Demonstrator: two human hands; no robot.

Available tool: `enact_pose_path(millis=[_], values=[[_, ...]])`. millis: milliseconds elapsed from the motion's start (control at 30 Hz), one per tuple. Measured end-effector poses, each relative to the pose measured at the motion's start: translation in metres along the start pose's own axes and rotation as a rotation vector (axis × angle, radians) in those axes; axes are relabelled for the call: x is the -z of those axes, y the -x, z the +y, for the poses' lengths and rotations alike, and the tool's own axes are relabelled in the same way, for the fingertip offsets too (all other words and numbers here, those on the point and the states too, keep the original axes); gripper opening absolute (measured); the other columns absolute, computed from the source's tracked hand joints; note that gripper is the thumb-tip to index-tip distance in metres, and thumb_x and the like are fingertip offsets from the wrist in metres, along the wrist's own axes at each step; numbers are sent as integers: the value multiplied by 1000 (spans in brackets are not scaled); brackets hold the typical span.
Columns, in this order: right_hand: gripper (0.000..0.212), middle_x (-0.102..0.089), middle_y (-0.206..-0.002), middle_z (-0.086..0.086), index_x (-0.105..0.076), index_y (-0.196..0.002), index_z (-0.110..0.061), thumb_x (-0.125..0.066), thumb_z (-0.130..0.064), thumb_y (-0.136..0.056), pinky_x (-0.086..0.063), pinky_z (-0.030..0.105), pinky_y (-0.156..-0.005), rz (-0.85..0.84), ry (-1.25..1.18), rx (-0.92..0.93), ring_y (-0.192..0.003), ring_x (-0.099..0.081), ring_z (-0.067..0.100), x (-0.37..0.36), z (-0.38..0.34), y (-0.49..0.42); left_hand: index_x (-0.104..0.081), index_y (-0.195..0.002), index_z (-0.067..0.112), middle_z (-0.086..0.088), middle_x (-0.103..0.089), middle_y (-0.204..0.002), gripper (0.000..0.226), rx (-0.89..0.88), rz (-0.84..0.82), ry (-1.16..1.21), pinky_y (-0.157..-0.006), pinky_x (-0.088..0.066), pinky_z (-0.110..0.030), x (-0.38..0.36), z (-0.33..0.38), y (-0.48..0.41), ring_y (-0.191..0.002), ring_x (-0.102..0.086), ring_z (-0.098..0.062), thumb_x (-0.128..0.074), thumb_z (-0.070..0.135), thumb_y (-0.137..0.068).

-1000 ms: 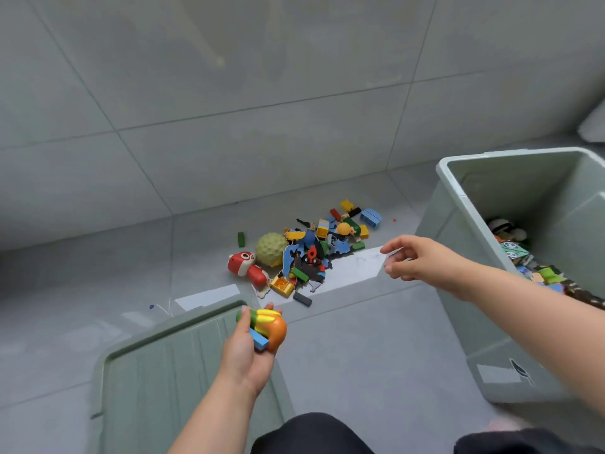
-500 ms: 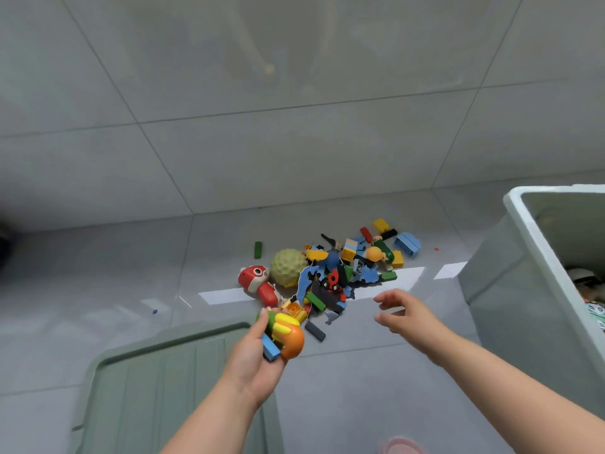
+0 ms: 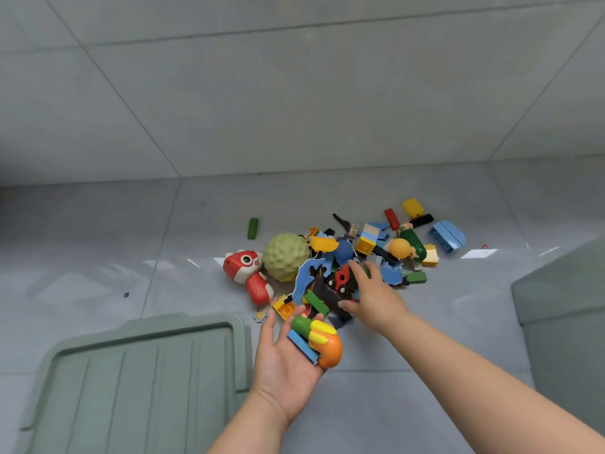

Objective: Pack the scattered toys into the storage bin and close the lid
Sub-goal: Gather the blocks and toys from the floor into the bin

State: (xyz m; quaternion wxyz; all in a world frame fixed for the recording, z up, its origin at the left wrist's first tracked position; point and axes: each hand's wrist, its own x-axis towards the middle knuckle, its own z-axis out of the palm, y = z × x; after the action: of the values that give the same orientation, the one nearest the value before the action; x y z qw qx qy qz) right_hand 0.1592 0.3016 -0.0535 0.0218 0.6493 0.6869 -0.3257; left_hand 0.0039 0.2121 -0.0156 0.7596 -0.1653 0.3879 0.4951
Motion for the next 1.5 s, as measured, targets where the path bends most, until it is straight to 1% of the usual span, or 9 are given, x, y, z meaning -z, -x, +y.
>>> enact_pose_path(millis=[200, 367, 567, 633, 800, 933, 1100, 1233, 1500], values=[[67, -14, -149, 8, -34, -137, -25, -69, -30, -80, -43, 39, -98, 19, 40, 31, -123, -39, 33, -31, 12, -8, -52, -128, 15, -11, -59, -87, 59, -18, 31, -2, -53, -49, -29, 15, -8, -24, -64, -55, -21, -52, 51, -81], [22, -36, -133, 8, -55, -108, -11, -59, -10, -87, -42, 28, -84, 170, -168, 74, -106, -52, 31, -39, 24, -7, -52, -124, 16, -10, -61, -79, 54, -19, 42, -22, -54, -48, -29, 24, -13, -29, -61, -55, -23, -50, 50, -82], [21, -48, -97, -8, -62, -94, -15, -72, -9, -77, -34, 0, -76, 312, -605, 150, -86, -50, 1, -15, 2, 35, -51, -131, 16, -15, -65, -105, 68, -5, 7, -76, -70, -55, -45, 25, -13, -31, -77, -66, -30, -48, 61, -80], [34, -48, -99, -13, -60, -107, -20, -72, -13, -76, -35, 3, -82, 201, -594, 283, -89, -49, -1, -16, -20, 62, -53, -125, 18, -15, -65, -114, 68, 20, -29, -105, -87, -50, -49, 22, -15, -32, -93, -67, -32, -46, 66, -77], [50, -54, -122, -5, -47, -124, -31, -50, -54, -80, -27, 25, -93, 245, -104, 520, -110, -40, 16, -33, -34, 87, -61, -114, 20, -11, -63, -115, 53, 36, -44, -44, -85, -51, -41, 21, -16, -33, -100, -62, -30, -51, 56, -76], [36, -54, -121, -1, -54, -122, -19, -54, -34, -89, -34, 26, -94, 350, -349, 268, -111, -44, 15, -10, -13, 52, -62, -102, 16, -16, -67, -106, 31, -73, -17, 5, -100, -40, -55, 32, -12, -32, -96, -63, -34, -42, 37, -91], [72, -23, -153, 1, -22, -145, -20, -61, -23, -85, -46, 40, -92, -114, 58, 199, -125, -44, 28, -27, -4, -2, -62, -104, 16, -16, -66, -112, 39, -46, 34, 48, -86, -44, -65, 45, -9, -26, -103, -62, -37, -40, 46, -92], [61, -26, -146, 6, -32, -141, -17, -60, -25, -87, -47, 41, -87, -76, 110, 260, -116, -49, 33, -40, -2, -17, -59, -115, 16, -19, -61, -124, 50, -35, 47, 89, -94, -35, -68, 53, -9, -18, -125, -49, -39, -47, 52, -82], [19, -48, -111, 9, -62, -101, -6, -63, -8, -82, -47, 34, -76, 233, -283, 216, -76, -50, 19, -39, 18, 5, -58, -117, 16, -20, -58, -128, 48, -70, 109, 88, -94, -37, -65, 56, -7, -23, -121, -50, -43, -42, 52, -89]])
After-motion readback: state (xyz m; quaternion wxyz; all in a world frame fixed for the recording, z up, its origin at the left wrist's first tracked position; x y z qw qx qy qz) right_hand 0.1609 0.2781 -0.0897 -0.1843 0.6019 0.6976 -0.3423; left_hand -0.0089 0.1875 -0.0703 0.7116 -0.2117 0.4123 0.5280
